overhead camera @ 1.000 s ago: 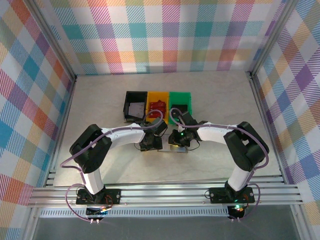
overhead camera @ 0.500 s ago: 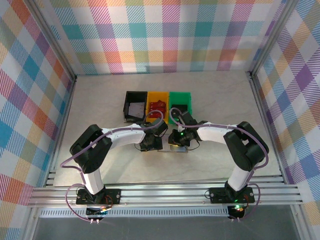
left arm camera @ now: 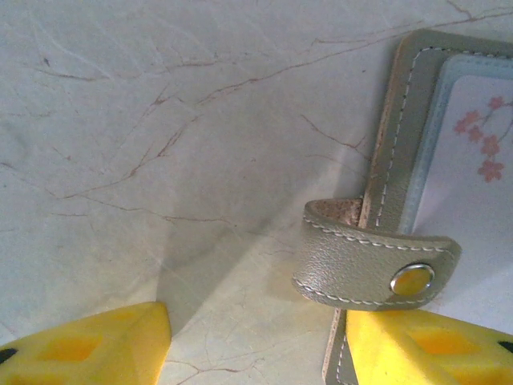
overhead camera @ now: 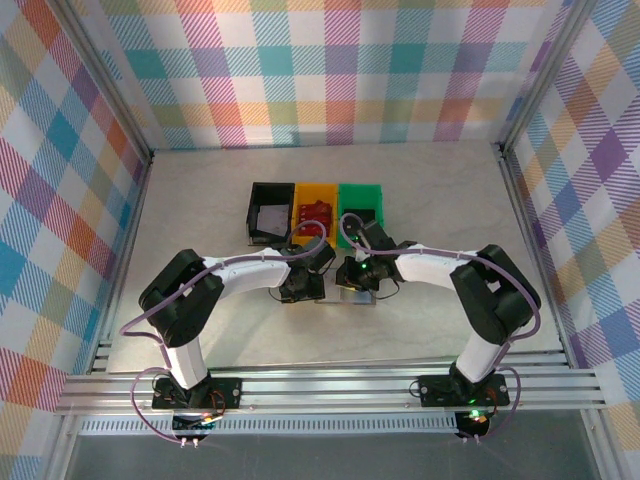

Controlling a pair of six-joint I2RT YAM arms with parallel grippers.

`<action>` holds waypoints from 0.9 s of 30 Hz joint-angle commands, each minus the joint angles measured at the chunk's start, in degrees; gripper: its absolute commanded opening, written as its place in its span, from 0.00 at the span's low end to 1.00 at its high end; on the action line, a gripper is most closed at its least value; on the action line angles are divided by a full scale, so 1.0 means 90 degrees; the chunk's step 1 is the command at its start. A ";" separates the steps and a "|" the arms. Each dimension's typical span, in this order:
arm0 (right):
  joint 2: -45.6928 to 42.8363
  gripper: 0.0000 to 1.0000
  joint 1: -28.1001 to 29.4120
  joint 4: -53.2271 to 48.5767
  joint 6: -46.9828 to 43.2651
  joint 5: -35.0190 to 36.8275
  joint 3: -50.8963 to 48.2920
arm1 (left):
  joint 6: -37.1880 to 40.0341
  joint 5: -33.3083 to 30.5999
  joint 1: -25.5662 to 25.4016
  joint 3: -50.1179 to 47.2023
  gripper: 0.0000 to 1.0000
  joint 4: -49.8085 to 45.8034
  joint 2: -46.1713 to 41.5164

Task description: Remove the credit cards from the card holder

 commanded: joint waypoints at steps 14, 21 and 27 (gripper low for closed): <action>0.0198 0.19 0.0045 0.0115 0.0068 0.0152 0.0047 | -0.0186 0.1060 -0.0251 -0.0787 0.61 0.1043 0.1098; 0.0359 0.19 0.0050 0.0225 0.0073 0.0084 0.0016 | -0.0218 0.1109 -0.0297 -0.0830 0.61 0.1159 0.1184; 0.0393 0.19 0.0089 0.0489 0.0043 -0.0133 -0.0041 | -0.0268 0.1173 -0.0347 -0.0841 0.61 0.1296 0.1298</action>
